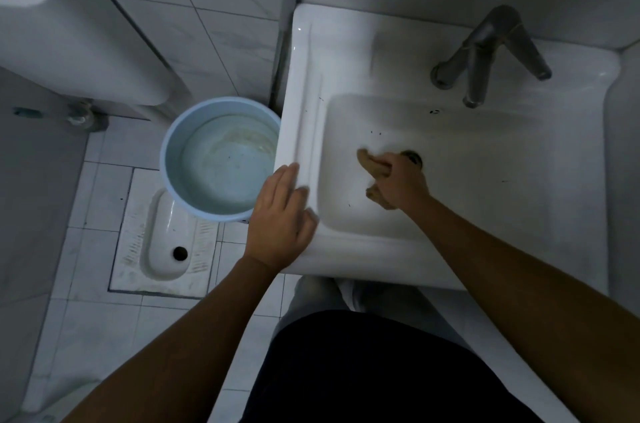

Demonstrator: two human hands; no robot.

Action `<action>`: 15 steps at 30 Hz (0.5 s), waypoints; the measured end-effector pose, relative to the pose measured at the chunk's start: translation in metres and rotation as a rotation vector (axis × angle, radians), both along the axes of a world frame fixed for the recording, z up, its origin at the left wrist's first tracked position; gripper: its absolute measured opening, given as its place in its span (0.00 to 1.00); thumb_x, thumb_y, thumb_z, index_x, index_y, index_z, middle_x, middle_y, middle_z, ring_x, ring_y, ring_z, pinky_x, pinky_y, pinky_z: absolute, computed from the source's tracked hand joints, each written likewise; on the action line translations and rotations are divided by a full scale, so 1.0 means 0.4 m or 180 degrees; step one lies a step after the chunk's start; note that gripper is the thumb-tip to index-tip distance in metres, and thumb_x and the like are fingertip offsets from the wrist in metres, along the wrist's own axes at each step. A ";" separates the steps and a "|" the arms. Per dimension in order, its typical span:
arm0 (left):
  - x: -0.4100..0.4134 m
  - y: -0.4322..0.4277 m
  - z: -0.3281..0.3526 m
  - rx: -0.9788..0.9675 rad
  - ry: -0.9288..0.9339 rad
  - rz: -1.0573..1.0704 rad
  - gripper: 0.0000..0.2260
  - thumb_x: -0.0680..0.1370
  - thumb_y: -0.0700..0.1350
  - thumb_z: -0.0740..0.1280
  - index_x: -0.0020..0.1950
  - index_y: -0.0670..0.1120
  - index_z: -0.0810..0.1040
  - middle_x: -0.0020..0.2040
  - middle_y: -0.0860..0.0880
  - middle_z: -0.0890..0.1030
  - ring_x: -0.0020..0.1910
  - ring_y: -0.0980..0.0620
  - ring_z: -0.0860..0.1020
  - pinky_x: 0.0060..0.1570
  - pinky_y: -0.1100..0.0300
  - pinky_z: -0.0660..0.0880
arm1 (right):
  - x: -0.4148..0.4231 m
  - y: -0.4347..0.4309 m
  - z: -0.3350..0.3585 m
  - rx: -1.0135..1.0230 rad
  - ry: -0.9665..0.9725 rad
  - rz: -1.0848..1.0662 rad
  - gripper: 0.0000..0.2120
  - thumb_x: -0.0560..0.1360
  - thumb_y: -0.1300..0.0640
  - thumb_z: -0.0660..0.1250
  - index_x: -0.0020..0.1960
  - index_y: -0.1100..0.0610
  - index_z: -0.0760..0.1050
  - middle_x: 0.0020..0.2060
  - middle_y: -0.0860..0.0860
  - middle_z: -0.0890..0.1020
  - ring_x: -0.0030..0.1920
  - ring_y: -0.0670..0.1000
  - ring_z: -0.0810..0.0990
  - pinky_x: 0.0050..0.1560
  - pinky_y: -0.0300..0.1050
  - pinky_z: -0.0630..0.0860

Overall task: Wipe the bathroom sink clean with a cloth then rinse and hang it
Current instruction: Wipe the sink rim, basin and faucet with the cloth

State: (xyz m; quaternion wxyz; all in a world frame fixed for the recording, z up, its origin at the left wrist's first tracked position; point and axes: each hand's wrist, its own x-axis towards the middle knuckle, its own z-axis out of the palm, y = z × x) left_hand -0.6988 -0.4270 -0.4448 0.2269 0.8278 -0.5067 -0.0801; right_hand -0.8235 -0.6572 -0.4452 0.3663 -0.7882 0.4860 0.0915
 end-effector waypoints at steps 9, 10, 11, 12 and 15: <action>-0.013 -0.003 0.017 0.0181 -0.0165 0.0001 0.15 0.79 0.47 0.67 0.63 0.40 0.79 0.76 0.37 0.69 0.77 0.38 0.65 0.79 0.46 0.59 | -0.063 -0.011 0.035 0.0086 -0.0469 -0.0015 0.14 0.78 0.58 0.64 0.61 0.46 0.80 0.45 0.46 0.84 0.45 0.49 0.84 0.47 0.44 0.80; -0.015 -0.003 0.015 0.0187 -0.0175 -0.0001 0.16 0.79 0.47 0.66 0.63 0.40 0.79 0.76 0.37 0.69 0.77 0.38 0.65 0.79 0.46 0.59 | -0.023 -0.021 0.046 -0.0060 -0.0610 0.0096 0.17 0.78 0.60 0.63 0.64 0.48 0.79 0.48 0.47 0.84 0.47 0.49 0.83 0.48 0.44 0.80; -0.015 -0.004 0.013 0.0186 -0.0182 0.0004 0.16 0.79 0.47 0.66 0.63 0.40 0.79 0.76 0.37 0.69 0.77 0.38 0.65 0.79 0.45 0.59 | 0.022 -0.033 0.055 -0.0240 -0.0747 0.0205 0.20 0.77 0.62 0.63 0.66 0.49 0.77 0.52 0.49 0.83 0.50 0.49 0.83 0.51 0.45 0.80; -0.012 -0.004 0.012 0.0177 -0.0187 0.0022 0.16 0.79 0.47 0.66 0.63 0.40 0.79 0.76 0.37 0.69 0.77 0.38 0.65 0.78 0.45 0.59 | 0.070 -0.044 0.064 -0.0425 -0.0878 0.0297 0.21 0.77 0.62 0.63 0.67 0.49 0.76 0.57 0.50 0.80 0.53 0.50 0.81 0.55 0.46 0.80; -0.013 -0.005 0.006 0.0128 -0.0193 0.0059 0.16 0.78 0.46 0.67 0.63 0.40 0.79 0.76 0.38 0.69 0.77 0.38 0.65 0.79 0.45 0.60 | 0.211 -0.078 0.072 -0.0781 -0.1229 0.0457 0.25 0.76 0.64 0.63 0.70 0.50 0.73 0.64 0.52 0.74 0.63 0.53 0.76 0.63 0.45 0.75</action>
